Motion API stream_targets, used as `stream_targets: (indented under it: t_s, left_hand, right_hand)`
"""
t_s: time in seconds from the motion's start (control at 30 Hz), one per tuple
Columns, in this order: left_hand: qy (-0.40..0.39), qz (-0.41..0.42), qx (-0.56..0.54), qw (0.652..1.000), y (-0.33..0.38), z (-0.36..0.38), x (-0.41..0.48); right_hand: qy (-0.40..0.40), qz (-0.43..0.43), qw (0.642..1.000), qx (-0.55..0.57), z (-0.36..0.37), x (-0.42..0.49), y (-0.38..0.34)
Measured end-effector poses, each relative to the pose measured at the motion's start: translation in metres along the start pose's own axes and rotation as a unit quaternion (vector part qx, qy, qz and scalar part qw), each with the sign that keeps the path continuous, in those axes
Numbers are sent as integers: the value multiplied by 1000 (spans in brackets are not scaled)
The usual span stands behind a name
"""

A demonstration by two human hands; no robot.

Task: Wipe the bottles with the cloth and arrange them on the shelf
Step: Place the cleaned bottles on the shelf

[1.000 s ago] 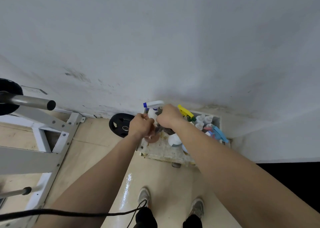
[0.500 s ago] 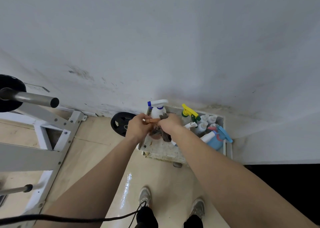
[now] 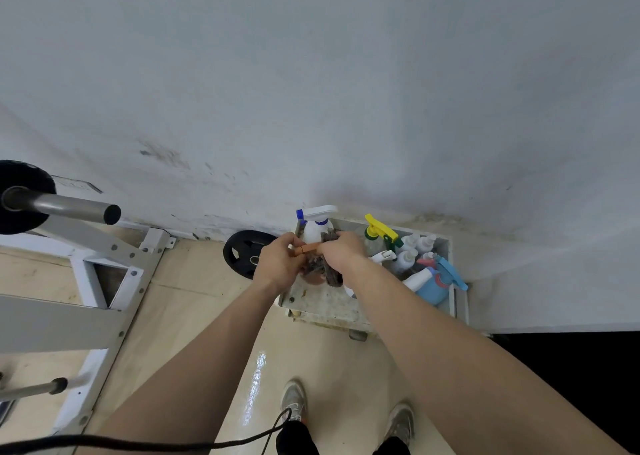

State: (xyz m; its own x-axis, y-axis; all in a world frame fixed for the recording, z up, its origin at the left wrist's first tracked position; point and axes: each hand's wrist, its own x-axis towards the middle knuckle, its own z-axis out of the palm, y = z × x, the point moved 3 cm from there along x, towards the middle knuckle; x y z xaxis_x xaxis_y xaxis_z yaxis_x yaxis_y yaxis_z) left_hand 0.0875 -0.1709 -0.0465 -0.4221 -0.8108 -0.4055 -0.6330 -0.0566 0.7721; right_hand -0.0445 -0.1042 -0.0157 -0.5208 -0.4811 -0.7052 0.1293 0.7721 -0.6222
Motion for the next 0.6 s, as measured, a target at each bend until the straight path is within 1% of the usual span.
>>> stream_targets:
  t_s: [0.13,0.23,0.3,0.37,0.43,0.53,0.57,0.6]
  left_hand:
    - [-7,-3,9,1000,1,-4,2]
    - [-25,-9,25,999,1,-3,2]
    - [-45,-19,56,997,4,-6,1]
    - [-64,-29,124,990,11,-14,-1]
    - [-61,-32,170,983,23,-27,-2]
    - [-20,-10,183,983,53,-45,-1]
    - [-2,5,191,982,65,-49,0]
    - [14,19,192,981,76,-52,1]
  right_hand:
    - [-11,14,1000,4,4,4,0]
    - [-18,16,999,-26,10,13,3]
    - [-7,8,999,-49,5,9,-3]
    - [2,-30,996,-84,-11,-5,-19]
    - [15,-76,991,-106,-34,-10,-36]
    - [44,-151,978,-134,-76,-24,-66]
    - [56,-177,970,-158,-91,-26,-74]
    - [69,-203,955,-207,-104,-28,-80]
